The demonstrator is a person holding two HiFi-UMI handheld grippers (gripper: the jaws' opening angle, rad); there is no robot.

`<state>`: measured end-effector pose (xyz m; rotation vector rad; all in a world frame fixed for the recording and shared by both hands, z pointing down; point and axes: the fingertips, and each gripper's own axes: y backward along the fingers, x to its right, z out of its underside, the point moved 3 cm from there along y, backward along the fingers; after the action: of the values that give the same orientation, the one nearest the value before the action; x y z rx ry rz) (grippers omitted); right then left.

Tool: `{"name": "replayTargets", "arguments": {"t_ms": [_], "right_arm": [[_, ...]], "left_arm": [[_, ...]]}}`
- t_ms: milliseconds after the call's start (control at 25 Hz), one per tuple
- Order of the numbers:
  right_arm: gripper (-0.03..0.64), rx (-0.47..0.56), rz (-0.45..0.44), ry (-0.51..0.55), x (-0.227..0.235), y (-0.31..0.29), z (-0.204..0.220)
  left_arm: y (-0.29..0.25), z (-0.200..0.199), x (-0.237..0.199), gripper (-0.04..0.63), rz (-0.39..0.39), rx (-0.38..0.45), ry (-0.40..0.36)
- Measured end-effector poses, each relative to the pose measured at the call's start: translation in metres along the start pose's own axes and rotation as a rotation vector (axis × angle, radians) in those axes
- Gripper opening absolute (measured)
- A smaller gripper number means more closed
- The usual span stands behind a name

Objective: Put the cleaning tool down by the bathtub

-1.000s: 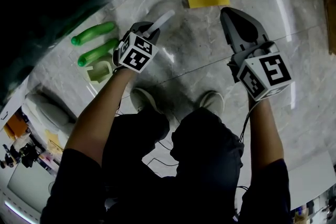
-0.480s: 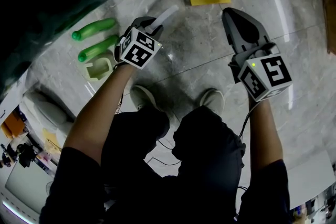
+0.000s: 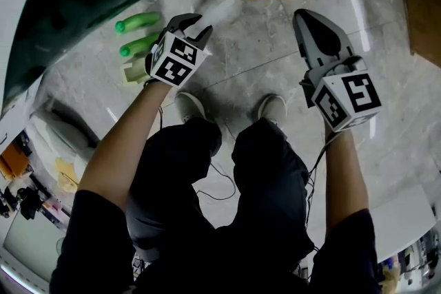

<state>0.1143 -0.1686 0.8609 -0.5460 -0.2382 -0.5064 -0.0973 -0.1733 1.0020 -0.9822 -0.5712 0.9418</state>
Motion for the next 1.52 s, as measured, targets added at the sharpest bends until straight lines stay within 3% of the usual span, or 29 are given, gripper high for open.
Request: {"name": "replayTargets", "arguments": {"t_ms": [240,680,1040,1520], "right_arm": [[0.005,0.002,0.016,0.014,-0.036,0.051,-0.082],[0.005,0.054,0.038,0.004,-0.102,0.136,-0.243],[0.005,0.136,0.026,0.006,-0.163,0.208,-0.369],[0.005,0.213,-0.033,0.102,-0.239,0.284,-0.482]], "left_arm": [[0.104,-0.059,-0.003,0.15,-0.025,0.067,0.003],[0.312,-0.184,0.0,0.15,-0.081,0.272,0.018],[0.477,-0.273,0.015,0.15,-0.13,0.454,0.111],[0.645,-0.339,0.036,0.15,-0.205,0.639,0.145]]}}
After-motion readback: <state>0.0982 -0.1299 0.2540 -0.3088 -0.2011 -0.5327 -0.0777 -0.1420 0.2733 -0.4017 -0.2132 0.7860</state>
